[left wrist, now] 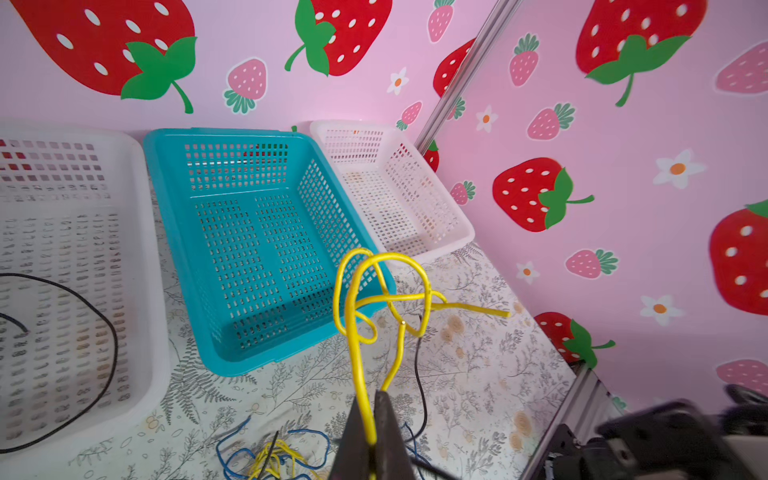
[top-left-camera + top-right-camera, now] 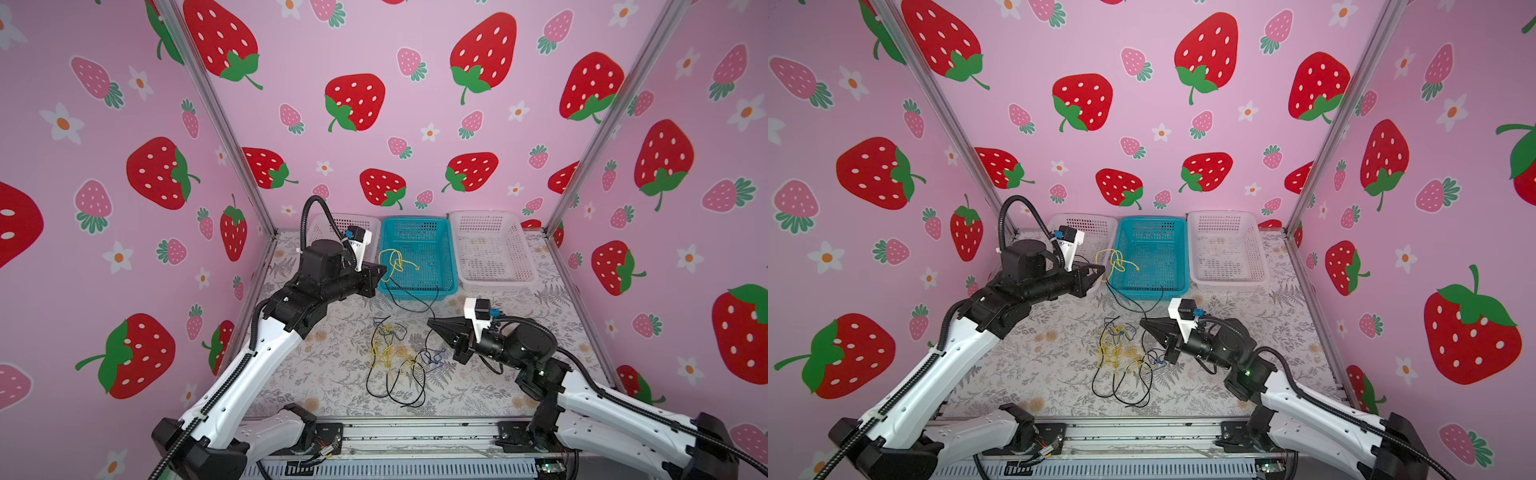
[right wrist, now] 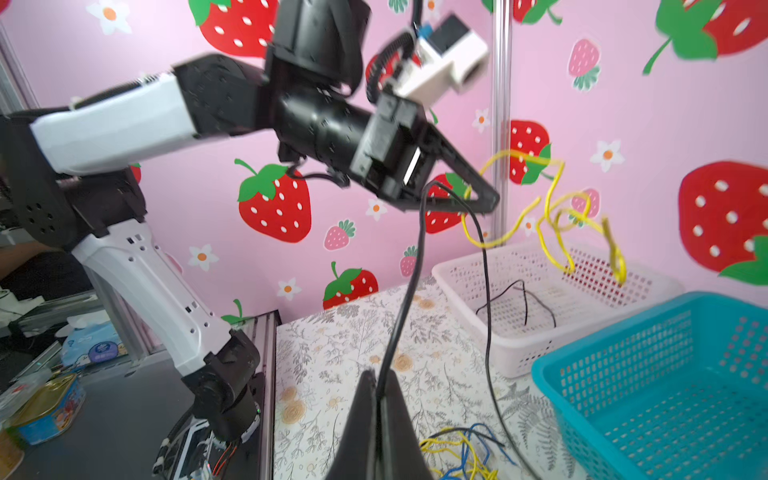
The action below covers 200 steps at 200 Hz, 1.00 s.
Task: Untangle the cables
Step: 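Carry the yellow cable into the teal basket with the left gripper while the right withdraws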
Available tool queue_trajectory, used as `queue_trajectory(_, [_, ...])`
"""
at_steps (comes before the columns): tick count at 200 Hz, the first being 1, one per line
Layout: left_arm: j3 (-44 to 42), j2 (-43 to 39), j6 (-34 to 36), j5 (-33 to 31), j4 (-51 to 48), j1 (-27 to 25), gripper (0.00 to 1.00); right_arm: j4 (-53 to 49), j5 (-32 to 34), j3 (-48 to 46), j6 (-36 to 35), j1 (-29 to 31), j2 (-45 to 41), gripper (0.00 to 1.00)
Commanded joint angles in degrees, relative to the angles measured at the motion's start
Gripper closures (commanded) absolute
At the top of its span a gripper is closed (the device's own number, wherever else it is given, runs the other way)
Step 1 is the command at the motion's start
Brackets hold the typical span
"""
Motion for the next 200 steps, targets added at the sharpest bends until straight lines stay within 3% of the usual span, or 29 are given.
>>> queue_trajectory(1, [3.29,4.16,3.50,-2.44,0.40,0.18,1.00,-6.30,5.31,3.74,-3.71,-0.23,-6.49,1.00])
queue_trajectory(59, [7.82,15.60,3.83,-2.61,3.33,1.94,1.00,-13.53,10.06,9.07,-5.82,-0.26,-17.56,1.00])
queue_trajectory(149, [24.52,38.49,3.78,2.81,-2.22,4.11,1.00,-14.56,10.22,11.99,-5.37,-0.26,-17.79,1.00])
queue_trajectory(155, [25.54,39.49,3.86,3.43,-2.90,4.11,0.96,-14.72,10.09,12.34,-5.44,-0.26,-17.52,1.00])
queue_trajectory(182, [26.06,39.84,3.96,4.60,-3.86,4.20,0.45,-14.85,10.67,13.15,-5.47,-0.25,-16.24,1.00])
queue_trajectory(200, [22.95,36.28,3.69,5.56,-2.44,4.23,0.27,-14.78,11.13,13.68,-5.47,-0.25,-14.90,1.00])
